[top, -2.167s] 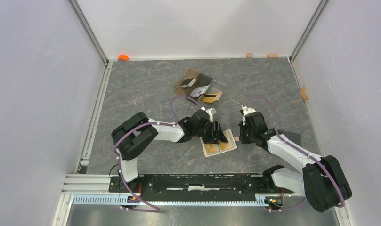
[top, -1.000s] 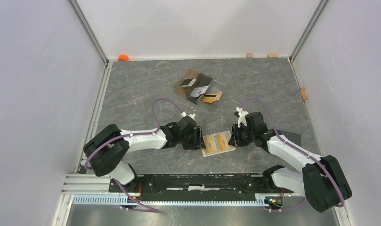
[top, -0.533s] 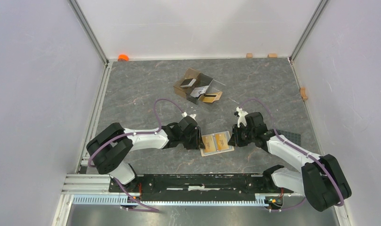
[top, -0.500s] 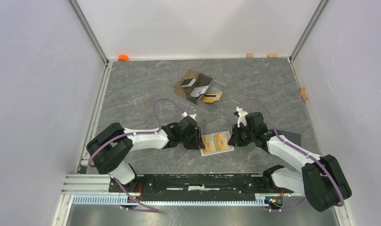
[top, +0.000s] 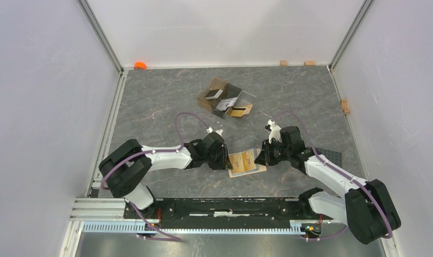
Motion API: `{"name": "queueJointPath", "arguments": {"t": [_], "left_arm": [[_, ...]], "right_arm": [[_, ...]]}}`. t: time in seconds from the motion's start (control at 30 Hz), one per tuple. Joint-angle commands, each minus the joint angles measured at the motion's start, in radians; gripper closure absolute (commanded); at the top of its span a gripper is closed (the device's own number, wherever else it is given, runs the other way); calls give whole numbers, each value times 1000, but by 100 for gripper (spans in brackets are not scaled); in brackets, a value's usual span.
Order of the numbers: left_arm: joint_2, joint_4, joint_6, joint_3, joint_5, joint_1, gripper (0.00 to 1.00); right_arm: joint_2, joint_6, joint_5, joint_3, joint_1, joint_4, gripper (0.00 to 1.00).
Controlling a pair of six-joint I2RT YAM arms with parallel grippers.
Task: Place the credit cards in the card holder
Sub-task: Insert the credit card into the card holder.
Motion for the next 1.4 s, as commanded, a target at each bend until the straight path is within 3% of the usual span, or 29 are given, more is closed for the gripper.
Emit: {"name": "queueJointPath", "arguments": {"t": [0.0, 0.5, 1.13, 1.27, 1.37], "left_arm": [[15, 22, 24, 11, 0, 2, 66], [-27, 23, 22, -9, -6, 11, 68], [-182, -50, 42, -57, -49, 55, 63], [-208, -65, 49, -65, -53, 70, 61], [-227, -79, 55, -66, -51, 80, 59]], "right_arm": [[-22, 14, -85, 9, 4, 79, 82], [18, 60, -83, 32, 104, 157, 71], [69, 93, -58, 66, 192, 199, 51], [66, 82, 12, 74, 193, 166, 50], [50, 56, 152, 102, 193, 49, 48]]}}
